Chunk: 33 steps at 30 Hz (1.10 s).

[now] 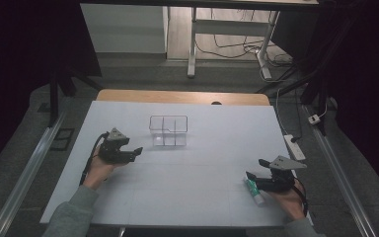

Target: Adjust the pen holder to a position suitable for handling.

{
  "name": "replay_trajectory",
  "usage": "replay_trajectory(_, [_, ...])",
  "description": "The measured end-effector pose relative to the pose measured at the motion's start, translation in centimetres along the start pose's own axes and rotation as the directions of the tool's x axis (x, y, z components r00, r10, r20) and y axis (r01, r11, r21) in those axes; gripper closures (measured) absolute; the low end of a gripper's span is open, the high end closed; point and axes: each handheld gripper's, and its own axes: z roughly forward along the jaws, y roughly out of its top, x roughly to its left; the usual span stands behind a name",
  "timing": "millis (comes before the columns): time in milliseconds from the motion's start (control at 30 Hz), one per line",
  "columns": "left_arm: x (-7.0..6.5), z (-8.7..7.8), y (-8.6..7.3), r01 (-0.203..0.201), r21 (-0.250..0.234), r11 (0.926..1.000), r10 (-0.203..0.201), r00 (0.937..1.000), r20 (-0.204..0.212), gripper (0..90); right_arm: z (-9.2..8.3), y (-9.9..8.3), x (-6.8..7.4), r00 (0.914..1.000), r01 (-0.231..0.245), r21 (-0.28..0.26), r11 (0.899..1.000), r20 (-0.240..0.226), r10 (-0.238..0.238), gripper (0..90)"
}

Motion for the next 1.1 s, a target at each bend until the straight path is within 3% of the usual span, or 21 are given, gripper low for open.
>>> replay_trajectory(233, [0.3, 1.7, 0.4, -0.001, 0.033, 0.9994, 0.002, 1.0, -0.006, 31.1, -0.1, 0.0, 0.0, 1.0, -0.003, -0.001, 1.0, -0.005, 0.003, 27.4])
replay_trajectory(633, [1.7, 3.6, 2.4, 0.029, 0.019, 0.9994, -0.029, 0.9994, -0.018, 34.0, 0.1, -0.1, 0.1, 1.0, 0.0, 0.01, 1.0, -0.003, 0.0, 27.4])
replay_trajectory(1100, [2.7, 5.2, 3.2, 0.044, 0.021, 0.9988, -0.043, 0.9988, -0.024, 42.2, 0.2, -0.1, 0.2, 1.0, 0.002, 0.016, 1.0, -0.004, -0.001, 27.4])
